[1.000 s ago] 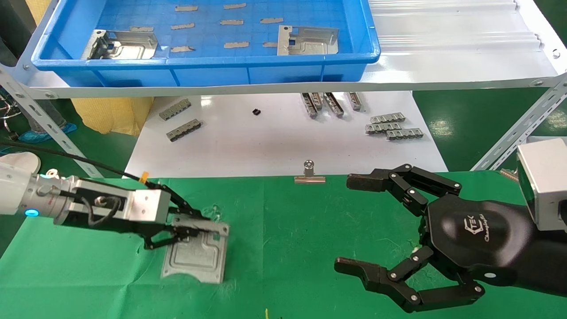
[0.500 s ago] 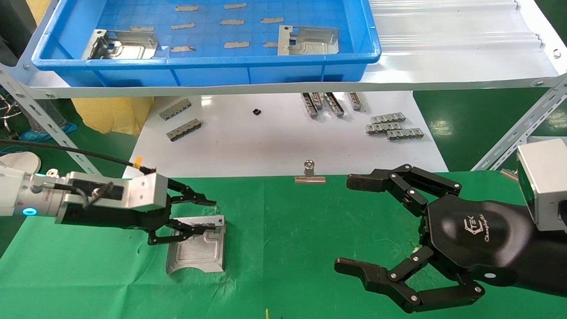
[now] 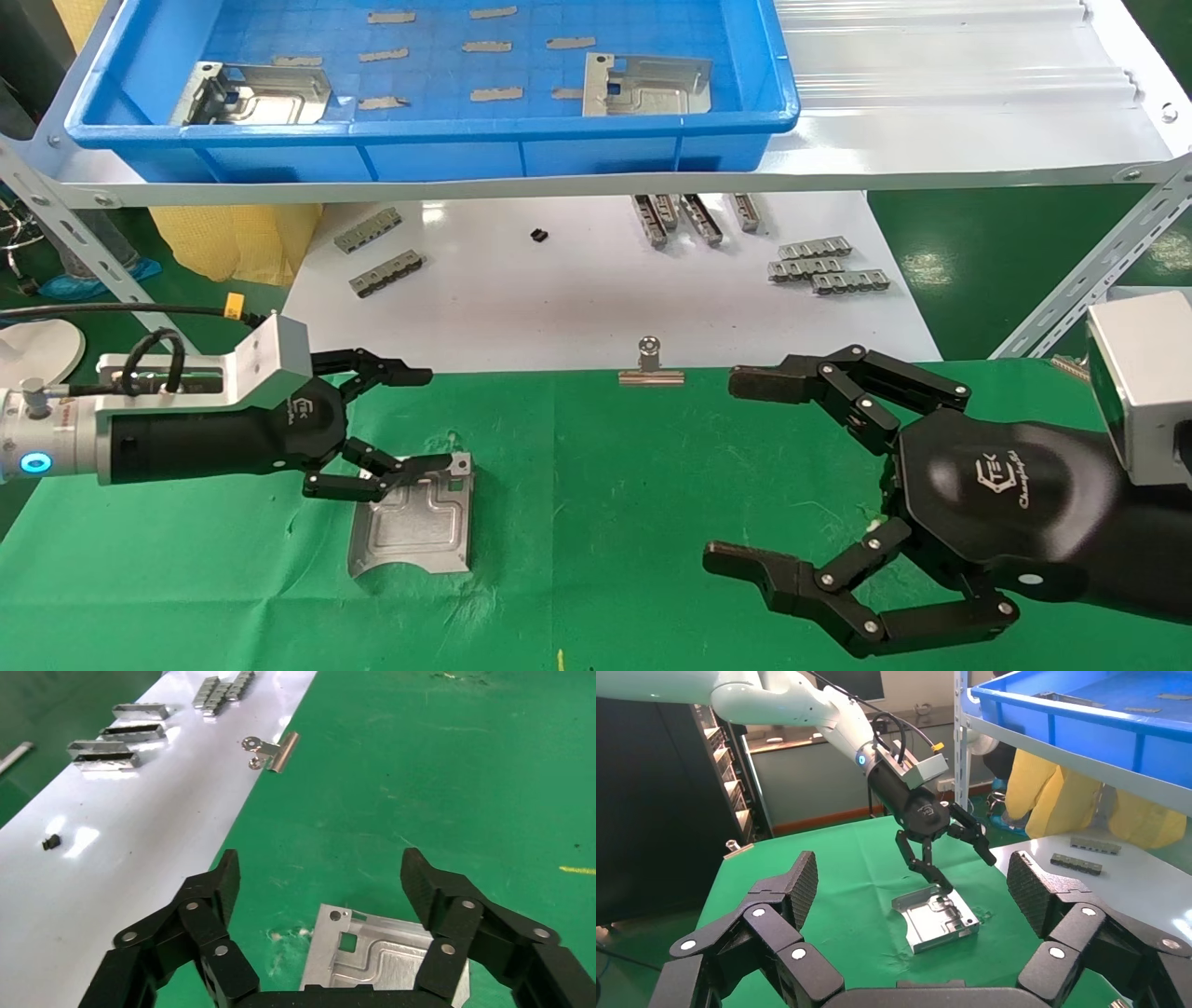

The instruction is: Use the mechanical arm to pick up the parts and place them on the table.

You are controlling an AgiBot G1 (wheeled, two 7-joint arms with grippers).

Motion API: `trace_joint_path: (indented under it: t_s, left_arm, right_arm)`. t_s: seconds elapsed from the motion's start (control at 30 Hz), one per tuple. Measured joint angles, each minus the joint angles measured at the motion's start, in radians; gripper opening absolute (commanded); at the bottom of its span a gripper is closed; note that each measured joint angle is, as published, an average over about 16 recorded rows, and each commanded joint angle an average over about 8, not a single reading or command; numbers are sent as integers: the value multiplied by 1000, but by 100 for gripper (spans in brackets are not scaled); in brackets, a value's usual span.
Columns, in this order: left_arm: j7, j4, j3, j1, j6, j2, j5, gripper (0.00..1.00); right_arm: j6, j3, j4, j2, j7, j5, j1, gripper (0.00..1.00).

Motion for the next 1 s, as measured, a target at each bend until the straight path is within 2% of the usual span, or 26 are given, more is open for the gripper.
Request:
trace_joint_path:
  t_s: [0.37, 1.0]
  left_arm:
    - [-60, -117, -39, 52, -8, -34, -30, 100]
    - [-297, -528, -191, 250, -38, -161, -152, 100]
  right_arm:
    - [0, 0, 0, 0, 0, 0, 0, 100]
    - [0, 0, 0, 0, 0, 0, 0, 100]
